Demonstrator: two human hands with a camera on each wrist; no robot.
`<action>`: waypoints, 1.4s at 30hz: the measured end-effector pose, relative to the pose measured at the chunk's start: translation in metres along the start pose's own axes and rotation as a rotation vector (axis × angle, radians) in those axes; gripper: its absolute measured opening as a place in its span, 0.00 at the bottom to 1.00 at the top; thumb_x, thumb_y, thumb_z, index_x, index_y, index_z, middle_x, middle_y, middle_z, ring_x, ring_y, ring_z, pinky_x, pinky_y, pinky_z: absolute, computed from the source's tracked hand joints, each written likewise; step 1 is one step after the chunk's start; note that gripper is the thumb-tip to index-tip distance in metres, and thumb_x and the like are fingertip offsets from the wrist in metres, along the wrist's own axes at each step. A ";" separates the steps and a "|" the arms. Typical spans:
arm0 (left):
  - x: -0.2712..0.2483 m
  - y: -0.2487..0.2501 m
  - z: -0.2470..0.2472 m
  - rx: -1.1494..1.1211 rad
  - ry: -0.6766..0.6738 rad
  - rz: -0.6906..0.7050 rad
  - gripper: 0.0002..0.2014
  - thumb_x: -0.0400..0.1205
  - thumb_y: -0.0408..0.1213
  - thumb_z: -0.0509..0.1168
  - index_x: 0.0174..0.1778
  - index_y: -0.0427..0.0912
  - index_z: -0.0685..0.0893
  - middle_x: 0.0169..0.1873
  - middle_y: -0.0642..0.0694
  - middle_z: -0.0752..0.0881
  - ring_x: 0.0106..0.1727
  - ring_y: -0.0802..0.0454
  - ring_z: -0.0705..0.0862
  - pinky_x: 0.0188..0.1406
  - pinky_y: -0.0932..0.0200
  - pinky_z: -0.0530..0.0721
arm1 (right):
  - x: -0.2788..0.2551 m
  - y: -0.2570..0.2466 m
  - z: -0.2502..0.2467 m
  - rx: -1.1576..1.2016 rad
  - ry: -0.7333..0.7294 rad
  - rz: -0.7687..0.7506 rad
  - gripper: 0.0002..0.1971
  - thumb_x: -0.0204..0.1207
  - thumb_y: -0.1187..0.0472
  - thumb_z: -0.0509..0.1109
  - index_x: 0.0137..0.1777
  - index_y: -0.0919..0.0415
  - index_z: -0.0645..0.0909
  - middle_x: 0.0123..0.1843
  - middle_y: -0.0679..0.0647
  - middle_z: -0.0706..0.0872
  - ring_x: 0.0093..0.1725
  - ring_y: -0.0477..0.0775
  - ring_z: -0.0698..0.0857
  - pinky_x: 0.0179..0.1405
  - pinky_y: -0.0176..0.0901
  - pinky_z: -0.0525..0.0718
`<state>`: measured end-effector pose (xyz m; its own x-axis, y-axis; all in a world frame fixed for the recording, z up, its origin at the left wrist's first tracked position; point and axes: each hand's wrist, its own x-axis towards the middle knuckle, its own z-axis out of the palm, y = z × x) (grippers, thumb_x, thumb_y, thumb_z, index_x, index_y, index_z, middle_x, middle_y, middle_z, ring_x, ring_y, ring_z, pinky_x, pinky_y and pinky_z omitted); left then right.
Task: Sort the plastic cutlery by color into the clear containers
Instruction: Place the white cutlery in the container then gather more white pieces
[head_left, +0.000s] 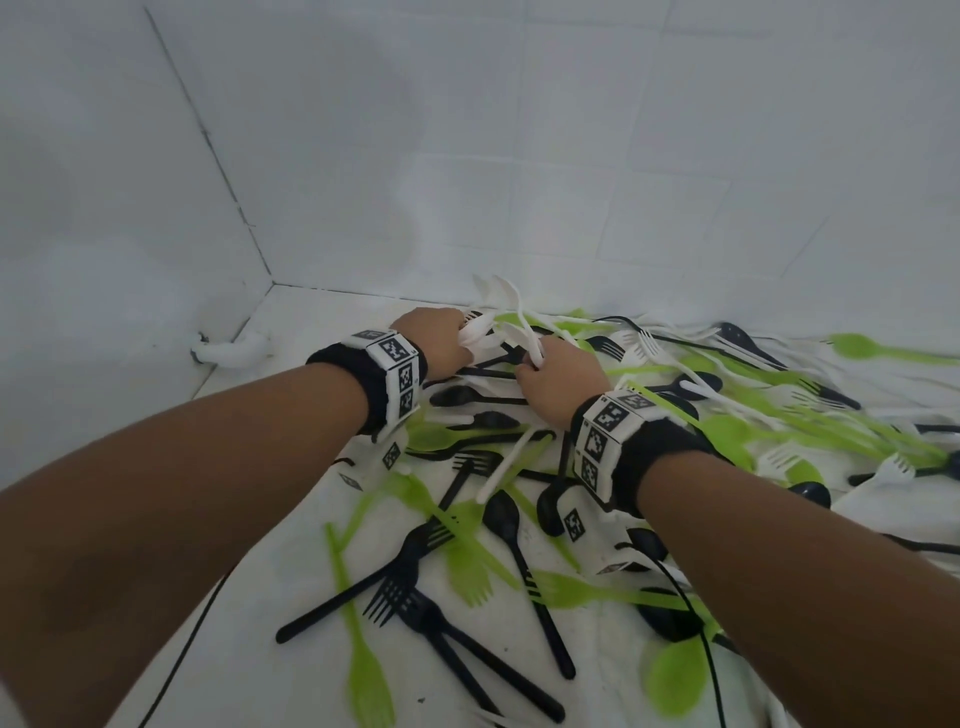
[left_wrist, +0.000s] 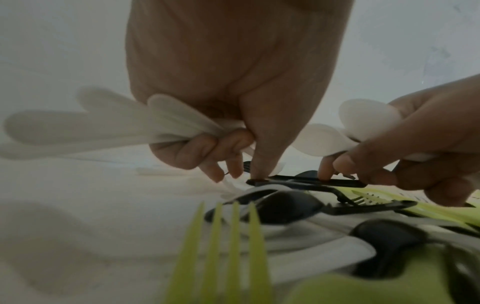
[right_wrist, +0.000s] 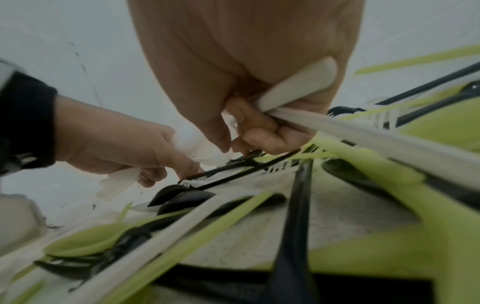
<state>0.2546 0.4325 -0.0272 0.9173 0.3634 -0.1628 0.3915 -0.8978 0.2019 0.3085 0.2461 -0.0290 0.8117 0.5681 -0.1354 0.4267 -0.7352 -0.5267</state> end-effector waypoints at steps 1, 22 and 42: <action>-0.001 -0.001 0.000 -0.017 0.009 -0.043 0.13 0.83 0.48 0.68 0.57 0.45 0.78 0.56 0.43 0.86 0.53 0.42 0.83 0.48 0.54 0.77 | -0.001 -0.001 -0.001 0.006 0.001 -0.002 0.09 0.83 0.51 0.62 0.49 0.57 0.77 0.45 0.52 0.82 0.46 0.57 0.82 0.45 0.48 0.76; -0.030 -0.025 -0.026 -0.844 0.299 -0.334 0.21 0.76 0.40 0.72 0.61 0.39 0.75 0.46 0.48 0.80 0.47 0.45 0.81 0.44 0.51 0.82 | -0.002 -0.009 -0.003 0.016 0.024 -0.021 0.11 0.82 0.52 0.63 0.45 0.59 0.76 0.42 0.54 0.83 0.40 0.55 0.80 0.37 0.47 0.73; -0.118 -0.052 -0.037 -1.117 0.318 -0.202 0.04 0.83 0.34 0.69 0.47 0.41 0.90 0.43 0.44 0.94 0.27 0.59 0.73 0.29 0.63 0.73 | -0.006 -0.043 0.028 -0.154 -0.144 -0.139 0.13 0.79 0.48 0.71 0.56 0.56 0.80 0.52 0.52 0.84 0.52 0.58 0.82 0.47 0.47 0.77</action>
<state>0.1286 0.4457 0.0177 0.7463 0.6617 -0.0720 0.2332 -0.1586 0.9594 0.2739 0.2848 -0.0284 0.6809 0.7061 -0.1944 0.5946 -0.6879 -0.4161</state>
